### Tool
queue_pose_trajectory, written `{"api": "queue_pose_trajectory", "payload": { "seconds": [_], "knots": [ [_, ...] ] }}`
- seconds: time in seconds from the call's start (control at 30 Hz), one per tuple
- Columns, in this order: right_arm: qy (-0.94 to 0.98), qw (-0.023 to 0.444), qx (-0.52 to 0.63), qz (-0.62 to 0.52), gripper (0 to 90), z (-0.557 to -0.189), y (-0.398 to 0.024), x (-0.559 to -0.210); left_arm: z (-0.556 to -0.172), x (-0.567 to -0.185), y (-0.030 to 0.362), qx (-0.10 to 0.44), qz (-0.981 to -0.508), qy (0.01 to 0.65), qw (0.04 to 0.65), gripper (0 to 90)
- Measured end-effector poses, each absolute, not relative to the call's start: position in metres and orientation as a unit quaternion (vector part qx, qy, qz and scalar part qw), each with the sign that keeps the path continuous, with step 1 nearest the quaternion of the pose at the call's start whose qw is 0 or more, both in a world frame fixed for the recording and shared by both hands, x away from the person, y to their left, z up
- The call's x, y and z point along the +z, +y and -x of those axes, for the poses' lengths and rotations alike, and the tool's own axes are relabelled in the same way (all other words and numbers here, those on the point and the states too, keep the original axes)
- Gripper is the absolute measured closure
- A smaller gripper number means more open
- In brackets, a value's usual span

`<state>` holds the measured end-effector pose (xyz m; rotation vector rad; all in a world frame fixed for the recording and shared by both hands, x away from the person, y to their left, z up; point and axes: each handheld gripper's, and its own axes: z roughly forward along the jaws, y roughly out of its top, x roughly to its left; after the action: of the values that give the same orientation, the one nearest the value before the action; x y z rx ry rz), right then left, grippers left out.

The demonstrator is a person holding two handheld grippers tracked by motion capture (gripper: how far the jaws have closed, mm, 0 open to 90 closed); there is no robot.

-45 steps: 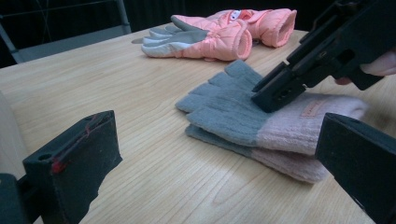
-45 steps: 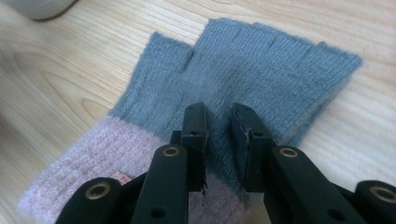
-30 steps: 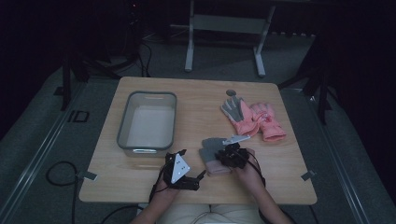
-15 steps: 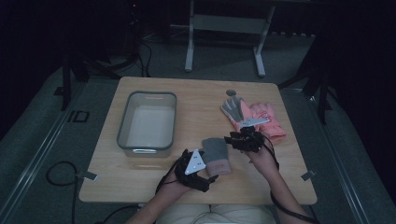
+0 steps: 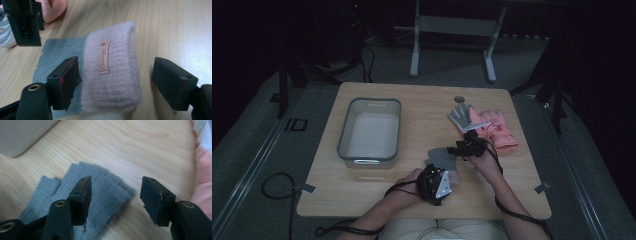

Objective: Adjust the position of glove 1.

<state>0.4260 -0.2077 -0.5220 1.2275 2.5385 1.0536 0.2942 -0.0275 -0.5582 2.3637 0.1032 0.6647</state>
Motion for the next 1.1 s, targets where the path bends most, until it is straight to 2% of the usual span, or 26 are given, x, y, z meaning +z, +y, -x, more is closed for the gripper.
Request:
{"api": "queue_pose_trajectory", "payload": {
  "seconds": [0.1,0.3,0.37,0.47,0.53,0.77,0.93,1.0,1.1],
  "knots": [
    [0.843,0.065,0.341,-0.411,39.9,-0.425,-0.206,-0.530,-0.298,-0.559,-0.027,0.266,-0.904,0.046,0.331,36.0],
    [0.845,0.057,0.324,-0.422,40.1,-0.423,-0.204,-0.542,-0.313,-0.556,-0.017,0.196,-0.908,0.083,0.360,50.4],
    [0.841,0.044,0.331,-0.425,42.2,-0.423,-0.205,-0.543,-0.321,-0.554,-0.011,0.165,-0.908,0.093,0.374,57.7],
    [0.833,0.018,0.347,-0.430,43.9,-0.424,-0.205,-0.545,-0.331,-0.552,-0.004,0.125,-0.908,0.102,0.388,63.7],
    [0.835,0.016,0.346,-0.427,46.3,-0.423,-0.202,-0.545,-0.335,-0.550,-0.002,0.110,-0.910,0.101,0.387,65.5],
    [0.829,-0.038,0.370,-0.417,59.6,-0.426,-0.191,-0.547,-0.343,-0.547,0.002,0.081,-0.915,0.107,0.380,67.8],
    [0.833,-0.037,0.377,-0.402,66.5,-0.426,-0.179,-0.544,-0.345,-0.545,0.005,0.073,-0.917,0.113,0.375,68.5],
    [0.837,-0.020,0.382,-0.390,71.5,-0.423,-0.174,-0.540,-0.345,-0.543,0.007,0.071,-0.917,0.120,0.373,69.0],
    [0.840,-0.008,0.386,-0.380,73.9,-0.419,-0.170,-0.531,-0.344,-0.538,0.011,0.066,-0.915,0.133,0.375,69.3]
  ]
}}
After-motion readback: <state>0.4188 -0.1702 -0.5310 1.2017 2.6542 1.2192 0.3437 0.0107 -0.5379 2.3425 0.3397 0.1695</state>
